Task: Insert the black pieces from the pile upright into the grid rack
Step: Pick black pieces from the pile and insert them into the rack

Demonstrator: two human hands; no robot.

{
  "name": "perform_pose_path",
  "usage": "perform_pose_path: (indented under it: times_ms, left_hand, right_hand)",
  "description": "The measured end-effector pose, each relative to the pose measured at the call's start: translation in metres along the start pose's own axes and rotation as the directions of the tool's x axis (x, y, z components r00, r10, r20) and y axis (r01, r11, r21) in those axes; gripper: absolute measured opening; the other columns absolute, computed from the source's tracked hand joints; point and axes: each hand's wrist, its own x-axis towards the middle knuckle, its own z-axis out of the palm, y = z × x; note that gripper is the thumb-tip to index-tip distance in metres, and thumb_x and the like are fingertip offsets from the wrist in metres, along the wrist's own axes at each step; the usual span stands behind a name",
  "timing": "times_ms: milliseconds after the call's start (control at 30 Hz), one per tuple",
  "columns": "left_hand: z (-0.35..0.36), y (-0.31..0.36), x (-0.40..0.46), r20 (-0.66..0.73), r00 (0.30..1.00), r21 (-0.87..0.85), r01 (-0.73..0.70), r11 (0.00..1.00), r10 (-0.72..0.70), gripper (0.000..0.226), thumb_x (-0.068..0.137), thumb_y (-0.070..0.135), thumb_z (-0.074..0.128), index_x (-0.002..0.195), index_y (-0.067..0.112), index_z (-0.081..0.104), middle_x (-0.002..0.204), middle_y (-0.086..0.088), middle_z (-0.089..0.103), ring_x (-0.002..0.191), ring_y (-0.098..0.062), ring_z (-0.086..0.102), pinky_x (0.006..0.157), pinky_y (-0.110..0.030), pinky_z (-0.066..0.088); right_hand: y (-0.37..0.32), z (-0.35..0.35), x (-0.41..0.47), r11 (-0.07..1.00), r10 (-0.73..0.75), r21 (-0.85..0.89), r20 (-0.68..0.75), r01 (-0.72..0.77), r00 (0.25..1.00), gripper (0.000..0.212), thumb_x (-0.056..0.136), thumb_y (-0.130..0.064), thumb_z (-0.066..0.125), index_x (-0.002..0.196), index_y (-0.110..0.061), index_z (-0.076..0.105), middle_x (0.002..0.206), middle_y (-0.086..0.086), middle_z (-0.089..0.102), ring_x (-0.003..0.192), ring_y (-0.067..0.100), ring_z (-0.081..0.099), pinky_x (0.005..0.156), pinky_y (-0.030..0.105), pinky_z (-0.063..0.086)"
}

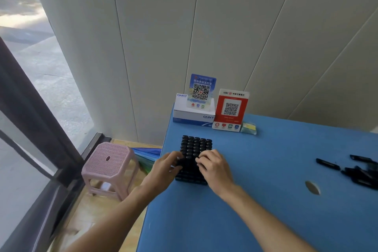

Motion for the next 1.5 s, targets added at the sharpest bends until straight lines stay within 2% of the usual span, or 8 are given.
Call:
perform_pose_path:
  times_ms: [333, 633, 767, 1000, 1100, 1200, 1367, 1500]
  left_hand:
    - [0.001, -0.004, 0.007, 0.007, 0.999, -0.014, -0.04, 0.999, 0.041, 0.023, 0.085, 0.006, 0.064, 0.105, 0.015, 0.056, 0.095, 0.001, 0.058, 0.08, -0.01, 0.057, 0.072, -0.006, 0.042]
    - [0.008, -0.009, 0.007, -0.022, 0.999, -0.02, -0.031, 0.999, 0.03, 0.024, 0.087, 0.008, 0.062, 0.108, 0.017, 0.059, 0.094, 0.001, 0.059, 0.078, -0.011, 0.057, 0.07, -0.007, 0.043]
    - [0.009, -0.009, 0.005, -0.059, 0.998, -0.009, 0.012, 1.0, -0.012, 0.022, 0.09, 0.011, 0.058, 0.111, 0.019, 0.058, 0.093, 0.001, 0.059, 0.077, -0.013, 0.057, 0.069, -0.015, 0.046]
    - [0.011, -0.011, 0.002, -0.032, 0.999, 0.019, -0.015, 1.0, 0.016, 0.021, 0.091, 0.005, 0.056, 0.109, 0.014, 0.059, 0.094, -0.001, 0.059, 0.076, -0.012, 0.055, 0.066, 0.0, 0.037]
    - [0.011, -0.008, 0.0, -0.01, 0.998, 0.089, -0.056, 0.994, 0.057, 0.02, 0.091, 0.012, 0.057, 0.109, 0.021, 0.053, 0.098, -0.001, 0.057, 0.071, -0.014, 0.054, 0.063, -0.016, 0.046]
    - [0.007, -0.001, -0.001, -0.041, 0.996, 0.256, -0.061, 0.965, 0.074, 0.027, 0.083, 0.021, 0.068, 0.105, 0.023, 0.053, 0.098, 0.0, 0.055, 0.063, -0.015, 0.05, 0.049, -0.028, 0.043]
    - [0.01, 0.014, 0.004, -0.087, 0.969, 0.491, -0.159, 0.857, 0.23, 0.044, 0.073, 0.031, 0.075, 0.112, 0.021, 0.057, 0.109, -0.003, 0.059, 0.1, -0.025, 0.054, 0.081, -0.038, 0.046]
    - [0.026, 0.041, 0.01, -0.006, 0.95, 0.524, -0.264, 0.81, 0.313, 0.046, 0.071, 0.035, 0.073, 0.112, 0.022, 0.058, 0.113, -0.002, 0.059, 0.106, -0.023, 0.05, 0.092, -0.035, 0.036]
  right_hand:
    - [-0.007, 0.001, -0.006, 0.997, 0.064, -0.056, 0.091, -0.059, 0.994, 0.038, 0.065, -0.015, 0.081, 0.101, -0.02, 0.069, 0.093, -0.003, 0.057, 0.085, 0.018, 0.056, 0.071, 0.031, 0.051]
    - [0.001, -0.01, -0.012, 0.992, 0.125, -0.032, -0.008, -0.125, 0.992, 0.03, 0.071, -0.007, 0.073, 0.096, -0.02, 0.064, 0.094, -0.004, 0.056, 0.088, 0.016, 0.052, 0.076, 0.03, 0.048]
    - [0.007, -0.011, -0.026, 0.983, 0.184, -0.023, -0.023, -0.185, 0.983, 0.03, 0.072, -0.005, 0.072, 0.097, -0.02, 0.065, 0.093, -0.005, 0.056, 0.088, 0.015, 0.052, 0.078, 0.029, 0.048]
    - [0.007, -0.015, -0.053, 0.969, 0.245, -0.009, -0.036, -0.245, 0.969, 0.028, 0.073, -0.005, 0.071, 0.096, -0.019, 0.065, 0.092, -0.004, 0.056, 0.086, 0.014, 0.05, 0.076, 0.028, 0.048]
    - [0.008, -0.02, -0.057, 0.961, 0.275, -0.016, -0.033, -0.275, 0.961, 0.027, 0.073, -0.007, 0.071, 0.097, -0.018, 0.065, 0.092, -0.004, 0.057, 0.086, 0.016, 0.052, 0.075, 0.03, 0.049]
    - [0.01, -0.025, -0.059, 0.946, 0.32, -0.053, 0.003, -0.319, 0.947, 0.029, 0.074, -0.013, 0.071, 0.102, -0.018, 0.064, 0.093, -0.002, 0.057, 0.086, 0.02, 0.055, 0.074, 0.034, 0.05]
    - [0.018, -0.036, -0.062, 0.909, 0.408, -0.131, 0.095, -0.395, 0.908, 0.039, 0.085, -0.03, 0.061, 0.122, -0.017, 0.056, 0.106, 0.002, 0.057, 0.099, 0.024, 0.052, 0.084, 0.037, 0.047]
    - [0.03, -0.057, -0.073, 0.895, 0.431, -0.179, 0.116, -0.408, 0.895, 0.044, 0.09, -0.038, 0.051, 0.13, -0.021, 0.048, 0.114, 0.0, 0.054, 0.106, 0.022, 0.048, 0.09, 0.034, 0.042]
